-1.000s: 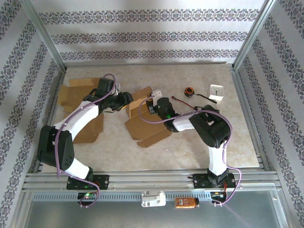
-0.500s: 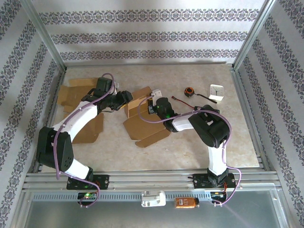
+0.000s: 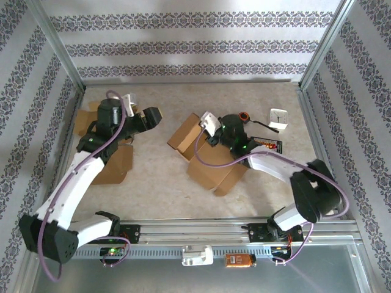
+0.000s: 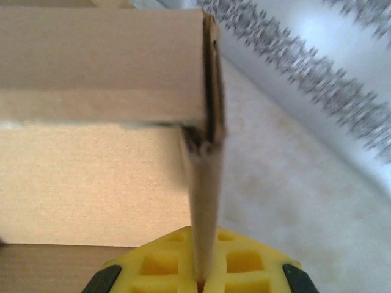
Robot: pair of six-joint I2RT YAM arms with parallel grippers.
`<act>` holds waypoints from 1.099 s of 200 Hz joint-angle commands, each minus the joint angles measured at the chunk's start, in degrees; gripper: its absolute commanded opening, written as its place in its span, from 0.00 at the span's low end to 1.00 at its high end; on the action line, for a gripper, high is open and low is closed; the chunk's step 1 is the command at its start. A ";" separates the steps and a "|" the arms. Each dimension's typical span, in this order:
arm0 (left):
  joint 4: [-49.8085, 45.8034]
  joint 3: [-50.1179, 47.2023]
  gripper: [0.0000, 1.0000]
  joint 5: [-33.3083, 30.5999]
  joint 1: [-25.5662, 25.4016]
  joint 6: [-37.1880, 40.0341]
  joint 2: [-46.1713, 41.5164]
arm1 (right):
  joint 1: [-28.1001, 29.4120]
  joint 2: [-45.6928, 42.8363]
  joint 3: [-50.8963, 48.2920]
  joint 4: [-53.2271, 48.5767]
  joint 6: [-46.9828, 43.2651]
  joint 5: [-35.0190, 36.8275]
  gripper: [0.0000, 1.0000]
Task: Fold the paper box
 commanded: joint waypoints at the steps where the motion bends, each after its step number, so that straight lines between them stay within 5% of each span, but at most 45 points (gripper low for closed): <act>1: -0.80 -0.78 0.81 -7.83 -0.19 8.31 -2.78 | -0.81 -4.22 7.88 -18.74 -23.14 -3.37 0.01; 36: -2.05 -1.44 0.82 -9.99 -0.04 12.43 -5.12 | 3.07 -4.68 17.22 -33.22 -53.87 5.62 0.01; 74: -0.98 -2.95 0.88 -11.35 0.07 13.45 -6.85 | 9.88 0.75 17.52 -33.33 -77.25 20.00 0.02; 99: -0.71 -3.77 1.00 -11.18 0.11 13.85 -7.60 | 13.16 4.19 14.68 -31.39 -80.01 20.11 0.02; 130: -1.10 -4.42 1.00 -10.50 0.06 14.88 -7.73 | 18.77 9.82 9.89 -26.85 -81.85 20.85 0.04; 178: -0.15 -5.44 1.00 -9.92 0.19 14.61 -6.60 | 26.07 16.32 7.34 -20.56 -76.88 20.41 0.20; 220: 0.03 -5.54 1.00 -9.30 0.21 14.60 -5.67 | 26.79 13.44 6.34 -17.69 -74.57 20.98 0.33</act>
